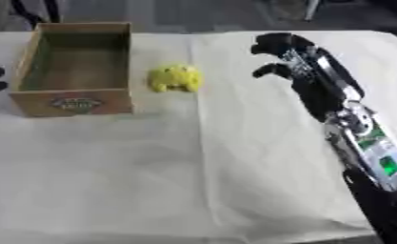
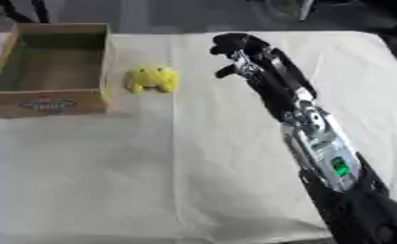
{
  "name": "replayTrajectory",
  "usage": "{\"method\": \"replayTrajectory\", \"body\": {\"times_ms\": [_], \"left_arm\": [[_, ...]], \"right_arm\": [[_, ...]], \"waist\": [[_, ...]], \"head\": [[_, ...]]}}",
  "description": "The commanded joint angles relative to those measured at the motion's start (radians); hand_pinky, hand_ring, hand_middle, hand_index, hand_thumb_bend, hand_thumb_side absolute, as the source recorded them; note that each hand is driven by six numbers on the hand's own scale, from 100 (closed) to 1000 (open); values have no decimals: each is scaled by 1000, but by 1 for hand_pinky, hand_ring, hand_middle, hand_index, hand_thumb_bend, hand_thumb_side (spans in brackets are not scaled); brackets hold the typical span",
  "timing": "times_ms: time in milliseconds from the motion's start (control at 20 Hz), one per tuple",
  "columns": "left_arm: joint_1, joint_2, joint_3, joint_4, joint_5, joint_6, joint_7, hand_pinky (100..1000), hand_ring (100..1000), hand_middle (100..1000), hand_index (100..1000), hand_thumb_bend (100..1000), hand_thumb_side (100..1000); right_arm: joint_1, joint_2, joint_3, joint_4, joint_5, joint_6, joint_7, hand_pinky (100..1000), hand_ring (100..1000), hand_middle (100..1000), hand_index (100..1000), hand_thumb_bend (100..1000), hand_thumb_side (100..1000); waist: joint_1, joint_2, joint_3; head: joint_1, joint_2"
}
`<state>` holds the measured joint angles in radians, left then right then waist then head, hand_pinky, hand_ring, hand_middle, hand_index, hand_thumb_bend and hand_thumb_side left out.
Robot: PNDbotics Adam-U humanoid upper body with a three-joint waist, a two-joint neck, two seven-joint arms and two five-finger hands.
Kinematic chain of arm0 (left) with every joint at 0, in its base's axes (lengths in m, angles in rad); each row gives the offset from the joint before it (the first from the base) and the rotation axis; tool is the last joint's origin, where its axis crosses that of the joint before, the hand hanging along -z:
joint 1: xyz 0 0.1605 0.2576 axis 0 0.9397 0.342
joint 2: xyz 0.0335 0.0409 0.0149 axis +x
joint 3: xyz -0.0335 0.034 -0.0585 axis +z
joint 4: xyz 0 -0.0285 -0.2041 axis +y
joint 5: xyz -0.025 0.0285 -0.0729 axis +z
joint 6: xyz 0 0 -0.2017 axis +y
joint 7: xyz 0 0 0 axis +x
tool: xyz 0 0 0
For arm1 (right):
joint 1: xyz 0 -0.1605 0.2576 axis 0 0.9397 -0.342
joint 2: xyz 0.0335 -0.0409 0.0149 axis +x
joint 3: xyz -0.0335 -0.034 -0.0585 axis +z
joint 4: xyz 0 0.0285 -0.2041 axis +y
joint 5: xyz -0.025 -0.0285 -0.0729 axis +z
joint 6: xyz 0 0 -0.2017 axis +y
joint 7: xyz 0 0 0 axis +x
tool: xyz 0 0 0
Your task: Pick up objects on the table and place them in the box.
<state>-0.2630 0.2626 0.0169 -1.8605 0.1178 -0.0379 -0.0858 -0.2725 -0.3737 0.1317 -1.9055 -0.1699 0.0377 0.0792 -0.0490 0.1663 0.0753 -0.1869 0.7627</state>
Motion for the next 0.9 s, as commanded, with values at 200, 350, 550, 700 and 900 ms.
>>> {"method": "replayTrajectory", "body": {"times_ms": [200, 350, 550, 700, 900], "left_arm": [[-10, 14, 2, -20, 3, -2, -4, 746, 746, 647, 765, 356, 538], [-11, 14, 1, -20, 3, -2, -5, 746, 747, 647, 765, 355, 538], [-11, 14, 0, -20, 4, -2, -7, 746, 747, 647, 765, 354, 539], [-12, 14, -3, -21, 4, -1, -10, 746, 748, 647, 765, 353, 539], [-15, 14, -8, -22, 6, -2, -16, 747, 748, 648, 765, 352, 539]], "right_arm": [[-10, -13, -5, -8, 0, 0, 4, 646, 875, 688, 793, 100, 695], [-12, -22, -4, -11, 0, -2, 6, 647, 876, 689, 796, 100, 685], [-22, -43, -6, -13, -5, -5, 7, 649, 880, 694, 801, 100, 672], [-37, -87, -5, -11, -9, -14, 15, 650, 889, 705, 806, 100, 629], [-73, -174, 3, 6, -6, -35, 38, 660, 901, 727, 821, 100, 567]], "waist": [[0, -15, 2], [0, -14, 3], [0, -14, 8], [0, -14, 11], [0, -13, 25]], "head": [[-1, -1], [-2, -2], [-4, -3], [-6, -1], [-12, -5]]}}
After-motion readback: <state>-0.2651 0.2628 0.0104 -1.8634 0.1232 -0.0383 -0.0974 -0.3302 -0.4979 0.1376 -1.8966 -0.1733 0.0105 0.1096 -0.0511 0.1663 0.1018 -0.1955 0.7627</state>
